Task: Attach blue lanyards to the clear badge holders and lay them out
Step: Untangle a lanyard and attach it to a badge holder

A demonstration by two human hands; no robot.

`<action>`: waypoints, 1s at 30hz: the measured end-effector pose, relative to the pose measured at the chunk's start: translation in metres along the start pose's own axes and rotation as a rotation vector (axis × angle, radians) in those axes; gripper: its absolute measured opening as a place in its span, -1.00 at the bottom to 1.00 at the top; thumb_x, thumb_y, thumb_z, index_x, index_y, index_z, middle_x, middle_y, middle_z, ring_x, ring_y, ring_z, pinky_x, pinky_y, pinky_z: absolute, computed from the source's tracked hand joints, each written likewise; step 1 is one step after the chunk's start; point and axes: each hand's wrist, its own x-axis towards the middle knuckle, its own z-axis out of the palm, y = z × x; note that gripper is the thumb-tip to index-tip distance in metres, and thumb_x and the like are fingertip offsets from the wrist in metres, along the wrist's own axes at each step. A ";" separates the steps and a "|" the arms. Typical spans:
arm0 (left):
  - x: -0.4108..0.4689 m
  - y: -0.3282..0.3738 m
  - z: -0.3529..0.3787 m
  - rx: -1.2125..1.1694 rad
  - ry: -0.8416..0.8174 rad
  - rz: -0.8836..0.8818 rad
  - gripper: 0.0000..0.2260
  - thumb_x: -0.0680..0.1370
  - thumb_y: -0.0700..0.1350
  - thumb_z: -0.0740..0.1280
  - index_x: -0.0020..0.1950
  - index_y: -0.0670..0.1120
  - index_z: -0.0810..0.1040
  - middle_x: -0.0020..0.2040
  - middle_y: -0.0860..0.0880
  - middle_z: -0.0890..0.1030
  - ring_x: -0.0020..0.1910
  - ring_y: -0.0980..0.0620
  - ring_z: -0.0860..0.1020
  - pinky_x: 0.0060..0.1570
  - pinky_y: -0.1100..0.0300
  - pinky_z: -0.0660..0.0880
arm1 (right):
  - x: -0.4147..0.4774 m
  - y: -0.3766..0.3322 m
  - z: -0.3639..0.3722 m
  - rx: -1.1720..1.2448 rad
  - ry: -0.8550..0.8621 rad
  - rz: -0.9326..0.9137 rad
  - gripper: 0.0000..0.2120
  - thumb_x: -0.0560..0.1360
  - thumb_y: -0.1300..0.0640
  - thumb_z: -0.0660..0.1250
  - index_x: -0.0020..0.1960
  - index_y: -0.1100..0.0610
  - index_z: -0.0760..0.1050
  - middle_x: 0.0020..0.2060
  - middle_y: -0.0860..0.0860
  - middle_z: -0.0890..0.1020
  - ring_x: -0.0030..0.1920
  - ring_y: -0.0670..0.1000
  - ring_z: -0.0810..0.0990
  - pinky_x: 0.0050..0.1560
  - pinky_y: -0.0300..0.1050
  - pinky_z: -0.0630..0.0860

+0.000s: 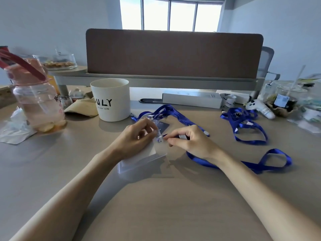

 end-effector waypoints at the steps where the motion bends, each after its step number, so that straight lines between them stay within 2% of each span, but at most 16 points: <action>1: 0.000 0.000 0.000 0.001 -0.003 -0.001 -0.94 0.57 -0.03 0.28 0.03 0.08 0.50 -0.13 0.08 0.54 -0.18 -0.02 0.49 -0.07 -0.06 0.52 | 0.000 -0.001 0.000 0.029 -0.004 0.004 -0.84 0.52 0.24 0.38 0.03 0.08 0.70 -0.20 -0.17 0.71 -0.05 -0.11 0.65 0.02 -0.21 0.56; 5: -0.001 0.000 0.001 -0.020 -0.007 -0.013 -0.93 0.57 -0.03 0.27 0.04 0.08 0.50 -0.10 0.06 0.55 -0.16 0.00 0.50 -0.05 -0.06 0.53 | -0.003 -0.006 0.003 0.156 -0.056 0.056 -0.86 0.53 0.25 0.37 0.04 0.16 0.67 -0.22 -0.10 0.68 -0.18 -0.22 0.59 -0.14 -0.40 0.43; 7: 0.000 0.000 0.002 -0.041 0.000 -0.011 -0.93 0.57 -0.04 0.28 0.04 0.08 0.51 -0.11 0.07 0.56 -0.16 -0.01 0.51 -0.03 -0.07 0.53 | -0.003 -0.007 0.006 0.244 -0.036 0.102 -0.87 0.51 0.22 0.41 0.06 0.13 0.61 -0.14 -0.02 0.68 -0.15 -0.15 0.60 -0.14 -0.33 0.45; 10: 0.002 0.000 0.001 -0.099 -0.040 -0.058 -0.89 0.58 -0.07 0.28 0.08 0.08 0.51 -0.11 0.05 0.55 -0.13 0.06 0.53 0.00 0.03 0.53 | -0.001 -0.004 0.009 0.319 0.049 0.155 -0.76 0.42 0.09 0.50 0.03 0.07 0.53 -0.03 0.04 0.65 -0.18 -0.08 0.58 -0.17 -0.23 0.48; 12: 0.003 0.001 0.000 -0.192 -0.108 -0.124 -0.85 0.56 -0.08 0.30 0.11 0.11 0.51 -0.09 0.00 0.52 -0.13 0.07 0.52 -0.10 0.14 0.52 | -0.001 -0.003 0.009 0.284 0.082 0.146 -0.76 0.39 0.01 0.50 0.00 0.04 0.55 -0.04 0.01 0.65 -0.17 -0.13 0.56 -0.17 -0.24 0.47; 14: 0.004 0.003 -0.003 -0.251 -0.173 -0.203 -0.82 0.53 -0.10 0.35 0.11 0.10 0.52 -0.13 0.02 0.50 -0.17 0.10 0.52 -0.19 0.26 0.46 | 0.000 -0.002 0.009 0.269 0.098 0.135 -0.75 0.37 -0.03 0.49 -0.02 0.04 0.57 -0.04 0.09 0.65 -0.17 -0.11 0.55 -0.17 -0.17 0.48; 16: 0.005 0.005 -0.004 -0.279 -0.214 -0.258 -0.83 0.54 -0.15 0.35 0.11 0.01 0.52 -0.25 0.08 0.49 -0.28 0.16 0.50 -0.31 0.29 0.43 | -0.001 -0.002 0.009 0.287 0.116 0.140 -0.66 0.29 -0.09 0.50 -0.03 0.05 0.57 -0.05 0.17 0.64 -0.19 -0.04 0.53 -0.19 -0.09 0.48; 17: 0.005 0.007 -0.004 -0.290 -0.230 -0.272 -0.84 0.54 -0.18 0.35 0.10 -0.02 0.51 -0.32 0.12 0.47 -0.34 0.16 0.48 -0.38 0.29 0.41 | -0.001 -0.002 0.009 0.299 0.129 0.149 -0.63 0.26 -0.09 0.52 -0.03 0.06 0.56 -0.10 0.14 0.65 -0.20 -0.05 0.53 -0.20 -0.10 0.48; 20: 0.003 0.010 -0.003 -0.325 -0.256 -0.279 -0.88 0.52 -0.21 0.36 0.05 -0.10 0.52 -0.43 0.13 0.41 -0.43 0.13 0.40 -0.49 0.28 0.36 | 0.000 -0.001 0.009 0.344 0.169 0.165 -0.65 0.27 0.02 0.57 -0.03 0.10 0.56 -0.25 -0.05 0.65 -0.28 -0.11 0.54 -0.22 -0.15 0.48; 22: 0.003 0.012 -0.003 -0.329 -0.271 -0.287 -0.89 0.51 -0.20 0.38 0.02 -0.14 0.53 -0.44 0.11 0.41 -0.46 0.14 0.40 -0.50 0.25 0.38 | 0.001 0.000 0.009 0.366 0.168 0.150 -0.73 0.32 0.10 0.56 -0.05 0.12 0.58 -0.30 -0.02 0.65 -0.29 -0.08 0.54 -0.23 -0.19 0.48; 26: 0.002 0.013 -0.001 -0.301 -0.300 -0.285 -0.86 0.50 -0.13 0.39 0.03 -0.10 0.57 -0.42 0.10 0.49 -0.46 0.14 0.44 -0.47 0.21 0.43 | -0.001 -0.003 0.008 0.342 0.139 0.143 -0.84 0.44 0.21 0.49 0.01 0.16 0.61 -0.23 0.11 0.70 -0.22 -0.02 0.63 -0.19 -0.22 0.52; 30: 0.002 0.013 -0.001 -0.338 -0.299 -0.280 -0.86 0.48 -0.04 0.40 -0.01 -0.05 0.63 -0.35 0.01 0.47 -0.38 0.03 0.42 -0.47 0.22 0.43 | -0.001 -0.004 0.006 0.317 0.096 0.152 -0.86 0.47 0.23 0.46 0.03 0.17 0.63 -0.13 0.09 0.72 -0.15 0.01 0.64 -0.12 -0.17 0.51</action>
